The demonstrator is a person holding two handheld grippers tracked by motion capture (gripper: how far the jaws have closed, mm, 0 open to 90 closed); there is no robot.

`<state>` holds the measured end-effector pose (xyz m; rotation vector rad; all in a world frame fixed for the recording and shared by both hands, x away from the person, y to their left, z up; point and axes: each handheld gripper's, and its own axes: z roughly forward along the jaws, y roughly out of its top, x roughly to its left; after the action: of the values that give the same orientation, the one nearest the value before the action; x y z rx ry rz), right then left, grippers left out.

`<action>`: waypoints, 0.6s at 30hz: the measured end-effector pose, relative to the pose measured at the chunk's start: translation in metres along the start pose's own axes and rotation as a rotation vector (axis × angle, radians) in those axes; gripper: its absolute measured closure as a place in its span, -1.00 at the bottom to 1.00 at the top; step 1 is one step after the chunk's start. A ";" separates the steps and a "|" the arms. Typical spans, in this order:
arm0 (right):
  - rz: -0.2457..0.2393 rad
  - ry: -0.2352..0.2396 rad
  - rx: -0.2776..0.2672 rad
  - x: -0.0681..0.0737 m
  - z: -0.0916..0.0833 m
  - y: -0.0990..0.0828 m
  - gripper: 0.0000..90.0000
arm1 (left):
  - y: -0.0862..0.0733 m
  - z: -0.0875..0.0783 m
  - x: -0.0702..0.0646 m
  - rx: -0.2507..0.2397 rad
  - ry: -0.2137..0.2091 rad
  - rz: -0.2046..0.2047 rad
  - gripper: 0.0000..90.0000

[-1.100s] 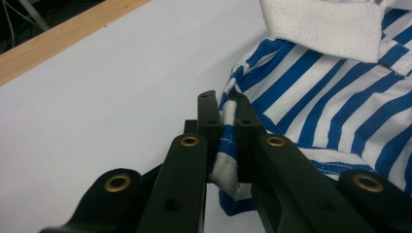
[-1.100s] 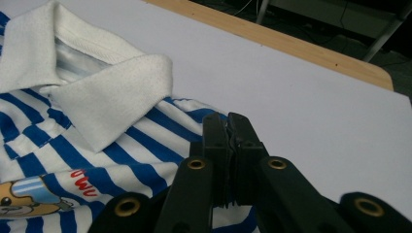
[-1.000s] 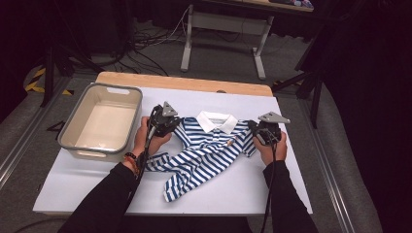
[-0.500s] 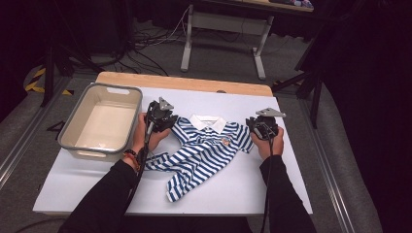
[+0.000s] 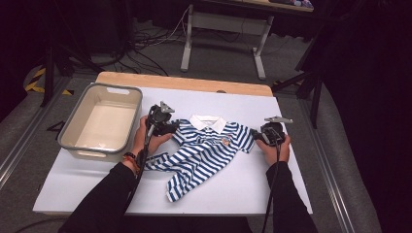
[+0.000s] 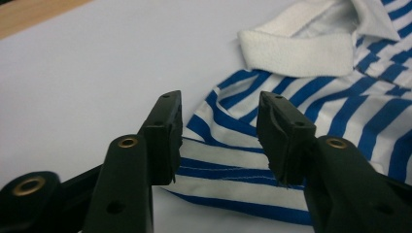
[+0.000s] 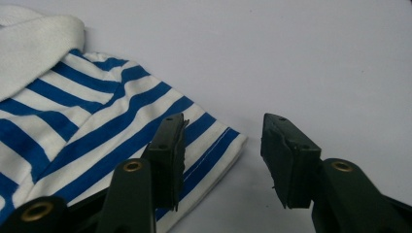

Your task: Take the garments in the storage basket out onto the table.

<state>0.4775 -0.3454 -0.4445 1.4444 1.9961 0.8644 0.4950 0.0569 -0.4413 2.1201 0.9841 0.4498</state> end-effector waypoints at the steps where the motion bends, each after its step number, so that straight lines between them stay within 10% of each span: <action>1: 0.003 0.003 0.027 0.000 0.004 -0.002 0.18 | -0.001 0.002 -0.001 0.010 -0.003 0.017 0.20; 10: 0.020 0.068 0.034 -0.002 0.004 -0.002 0.94 | -0.013 0.011 -0.006 0.046 -0.069 0.053 0.67; 18: 0.013 -0.020 -0.011 -0.004 -0.003 -0.001 0.97 | -0.011 0.011 -0.007 0.046 -0.056 0.075 0.99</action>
<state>0.4762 -0.3502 -0.4428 1.4555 1.9662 0.8622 0.4910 0.0513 -0.4568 2.2046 0.8930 0.4060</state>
